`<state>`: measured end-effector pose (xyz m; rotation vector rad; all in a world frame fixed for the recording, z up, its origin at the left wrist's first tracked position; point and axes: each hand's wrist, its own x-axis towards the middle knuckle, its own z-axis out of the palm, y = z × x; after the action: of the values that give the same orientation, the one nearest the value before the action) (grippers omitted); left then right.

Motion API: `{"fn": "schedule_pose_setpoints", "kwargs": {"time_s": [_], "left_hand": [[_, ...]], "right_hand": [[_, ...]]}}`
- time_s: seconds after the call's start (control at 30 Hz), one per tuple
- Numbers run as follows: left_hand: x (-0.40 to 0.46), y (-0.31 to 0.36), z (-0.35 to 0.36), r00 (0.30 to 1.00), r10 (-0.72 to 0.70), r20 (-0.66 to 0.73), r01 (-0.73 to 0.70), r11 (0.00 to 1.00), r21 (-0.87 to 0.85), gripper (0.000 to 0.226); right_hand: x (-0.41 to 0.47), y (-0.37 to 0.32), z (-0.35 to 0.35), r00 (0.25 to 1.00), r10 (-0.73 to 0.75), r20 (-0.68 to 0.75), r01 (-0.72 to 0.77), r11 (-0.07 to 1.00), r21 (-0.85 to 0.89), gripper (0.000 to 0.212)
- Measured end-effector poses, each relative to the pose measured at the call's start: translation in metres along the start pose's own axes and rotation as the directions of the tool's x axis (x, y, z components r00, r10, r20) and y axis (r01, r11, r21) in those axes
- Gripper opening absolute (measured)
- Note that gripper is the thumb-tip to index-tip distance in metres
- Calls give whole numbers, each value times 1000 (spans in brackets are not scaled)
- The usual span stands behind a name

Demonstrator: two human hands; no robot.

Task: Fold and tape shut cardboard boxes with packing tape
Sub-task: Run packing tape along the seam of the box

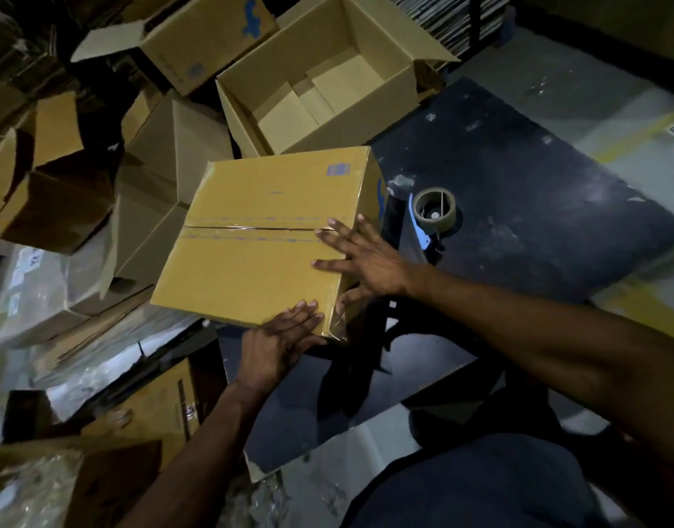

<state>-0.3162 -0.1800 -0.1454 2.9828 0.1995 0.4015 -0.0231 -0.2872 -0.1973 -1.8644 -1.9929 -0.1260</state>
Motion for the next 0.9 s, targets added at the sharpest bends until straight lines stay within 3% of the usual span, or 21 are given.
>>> {"fn": "schedule_pose_setpoints", "kwargs": {"time_s": [0.13,0.23,0.33,0.53,0.9], "left_hand": [[1,7,-1,999,1,-40,0,1000,26,42],[5,12,-2,998,-46,-44,47,999,22,43],[6,16,-2,994,-100,-35,100,995,-24,45],[15,30,-11,975,-219,26,220,974,-46,57],[21,43,-10,930,-365,36,361,928,95,74]], "right_hand": [[-9,-6,4,1000,7,-30,-5,997,73,102],[-14,-6,-11,997,30,75,-36,997,72,115],[-18,-18,-17,988,99,118,-111,988,104,105],[-30,-33,-4,991,130,39,-132,990,46,107],[-34,-35,-14,966,151,208,-162,986,36,164]]}}
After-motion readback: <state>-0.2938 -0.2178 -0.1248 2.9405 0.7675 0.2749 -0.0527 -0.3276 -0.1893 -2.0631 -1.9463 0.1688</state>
